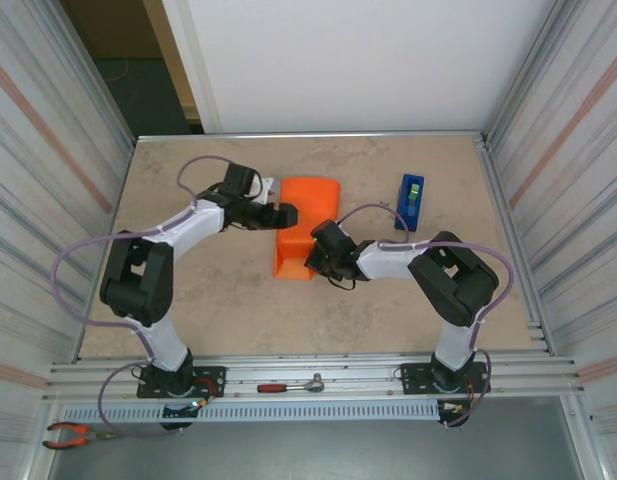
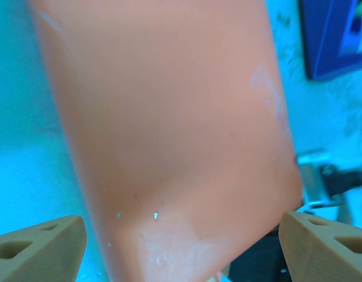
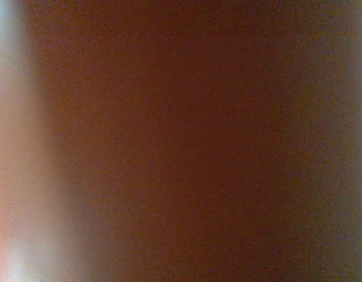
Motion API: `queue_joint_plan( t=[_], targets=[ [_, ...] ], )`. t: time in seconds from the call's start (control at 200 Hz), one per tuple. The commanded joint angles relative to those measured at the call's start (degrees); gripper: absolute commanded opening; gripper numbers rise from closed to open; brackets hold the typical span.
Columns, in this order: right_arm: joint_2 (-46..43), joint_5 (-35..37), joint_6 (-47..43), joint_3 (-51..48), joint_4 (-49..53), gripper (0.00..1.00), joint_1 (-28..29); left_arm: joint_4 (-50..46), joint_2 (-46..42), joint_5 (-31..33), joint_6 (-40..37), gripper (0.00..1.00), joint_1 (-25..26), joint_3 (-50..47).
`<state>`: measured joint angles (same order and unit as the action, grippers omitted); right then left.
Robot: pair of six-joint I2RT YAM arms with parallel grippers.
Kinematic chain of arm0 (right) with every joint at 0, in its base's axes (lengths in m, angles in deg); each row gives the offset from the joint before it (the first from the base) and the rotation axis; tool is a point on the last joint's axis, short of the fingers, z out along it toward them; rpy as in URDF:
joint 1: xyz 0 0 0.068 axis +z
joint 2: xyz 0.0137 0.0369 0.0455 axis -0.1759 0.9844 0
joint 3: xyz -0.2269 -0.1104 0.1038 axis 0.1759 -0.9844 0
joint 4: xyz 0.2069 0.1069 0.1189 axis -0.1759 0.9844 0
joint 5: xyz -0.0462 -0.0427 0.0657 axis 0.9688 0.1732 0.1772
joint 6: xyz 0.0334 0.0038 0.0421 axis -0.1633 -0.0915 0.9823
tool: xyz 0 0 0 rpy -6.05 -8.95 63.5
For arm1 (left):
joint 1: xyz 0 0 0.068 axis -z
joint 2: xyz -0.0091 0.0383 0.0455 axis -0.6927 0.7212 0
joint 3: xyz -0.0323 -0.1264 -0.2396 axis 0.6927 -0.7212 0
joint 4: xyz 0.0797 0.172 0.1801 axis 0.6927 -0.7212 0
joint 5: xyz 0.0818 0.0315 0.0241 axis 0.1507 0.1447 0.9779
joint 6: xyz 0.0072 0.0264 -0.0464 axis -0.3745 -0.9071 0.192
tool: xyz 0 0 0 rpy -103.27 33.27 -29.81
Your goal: Wrap the gift box in paper
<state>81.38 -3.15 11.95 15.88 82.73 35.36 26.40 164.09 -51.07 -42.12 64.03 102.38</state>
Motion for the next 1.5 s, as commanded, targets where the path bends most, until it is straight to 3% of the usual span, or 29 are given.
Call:
queue_joint_plan(
  t=[0.0,0.155,0.366,0.766,1.493],
  targets=[
    [1.0,-0.6,1.1,0.4,1.8,0.0,0.7,2.4,-5.7,-4.6,5.0,0.85,-2.7,-2.7],
    [-3.5,0.3,-0.2,-1.3,2.8,0.0,0.3,5.7,-11.1,-5.3,9.8,0.8,-5.1,-11.2],
    [-7.6,0.4,-1.8,-3.2,4.4,0.0,0.2,11.3,-16.5,-6.6,14.7,0.65,-6.5,-22.6],
    [-3.1,-0.5,-2.0,-0.4,2.8,0.0,0.3,15.0,-17.5,-6.5,16.5,0.47,-6.6,-30.7],
    [-2.5,-3.2,-2.8,0.9,3.4,0.0,-0.1,15.4,-15.6,-6.3,14.9,0.5,-4.8,-31.2]
  ],
)
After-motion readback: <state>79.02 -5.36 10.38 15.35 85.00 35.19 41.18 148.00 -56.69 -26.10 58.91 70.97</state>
